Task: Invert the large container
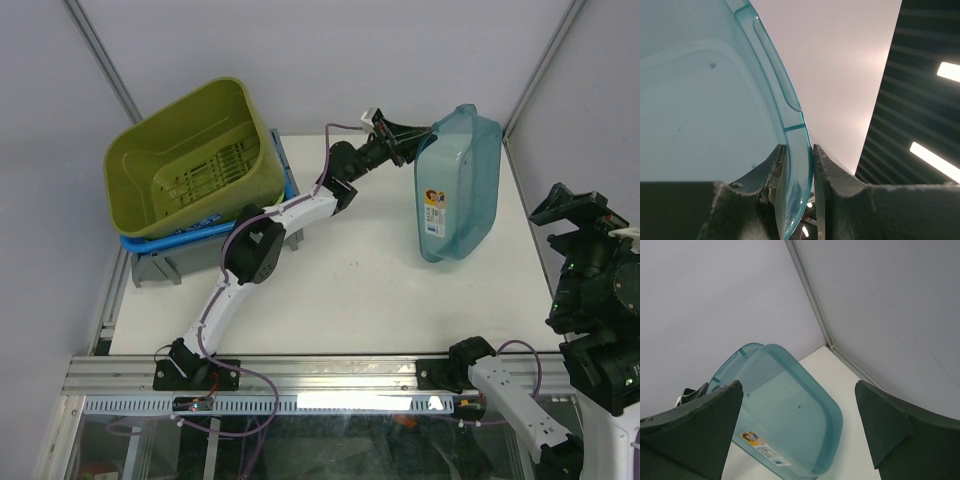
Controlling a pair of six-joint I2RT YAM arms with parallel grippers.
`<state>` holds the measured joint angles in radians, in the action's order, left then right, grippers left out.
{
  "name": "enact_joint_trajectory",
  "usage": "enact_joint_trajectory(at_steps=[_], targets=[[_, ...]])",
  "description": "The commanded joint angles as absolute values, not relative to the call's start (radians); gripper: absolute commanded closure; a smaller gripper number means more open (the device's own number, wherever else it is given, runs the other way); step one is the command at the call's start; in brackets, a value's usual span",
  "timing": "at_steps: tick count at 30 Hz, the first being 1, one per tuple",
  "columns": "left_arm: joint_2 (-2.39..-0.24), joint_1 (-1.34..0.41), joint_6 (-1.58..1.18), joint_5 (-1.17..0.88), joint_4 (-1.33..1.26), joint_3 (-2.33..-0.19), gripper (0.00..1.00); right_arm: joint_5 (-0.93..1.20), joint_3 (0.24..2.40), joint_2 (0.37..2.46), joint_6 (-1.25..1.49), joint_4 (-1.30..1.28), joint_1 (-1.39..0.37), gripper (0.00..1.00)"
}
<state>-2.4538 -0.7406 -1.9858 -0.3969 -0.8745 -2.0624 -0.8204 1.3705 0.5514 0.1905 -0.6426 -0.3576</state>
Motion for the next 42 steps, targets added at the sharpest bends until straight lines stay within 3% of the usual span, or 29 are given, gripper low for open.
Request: enact_joint_trajectory(at_steps=[1, 5, 11, 12, 13, 15, 18, 35, 42], targets=[[-2.534, -0.740, -2.186, -0.325, -0.973, -2.128, 1.00, -0.775, 1.385, 0.544, 0.223, -0.667, -0.357, 0.01], [-2.673, -0.733, -2.179, -0.361, -0.881, -2.287, 1.00, -0.734, 1.355, 0.527, 0.249, -0.686, -0.357, 0.01], [-2.683, -0.714, -2.084, -0.348, -0.772, -2.213, 0.99, -0.618, 1.290, 0.512, 0.336, -0.746, -0.357, 0.01], [-2.688, -0.711, -2.071, -0.343, -0.764, -2.200, 0.87, -0.602, 1.285, 0.513, 0.344, -0.759, -0.357, 0.01], [-2.693, -0.708, -2.063, -0.345, -0.754, -2.193, 0.64, -0.588, 1.284, 0.516, 0.350, -0.770, -0.357, 0.01], [-2.707, -0.708, -2.052, -0.350, -0.746, -2.189, 0.34, -0.574, 1.280, 0.514, 0.362, -0.786, -0.357, 0.01], [-2.713, -0.709, -2.049, -0.355, -0.714, -2.172, 0.03, -0.568, 1.280, 0.504, 0.365, -0.789, -0.357, 0.01], [-2.505, -0.725, -1.835, -0.227, -0.009, -2.006, 0.01, -0.459, 1.267, 0.568, 0.330, -0.872, -0.357, 0.01], [-2.511, -0.754, -1.685, -0.082, 0.292, -2.178, 0.01, -0.455, 1.269, 0.637, 0.366, -0.922, -0.357, 0.01]])
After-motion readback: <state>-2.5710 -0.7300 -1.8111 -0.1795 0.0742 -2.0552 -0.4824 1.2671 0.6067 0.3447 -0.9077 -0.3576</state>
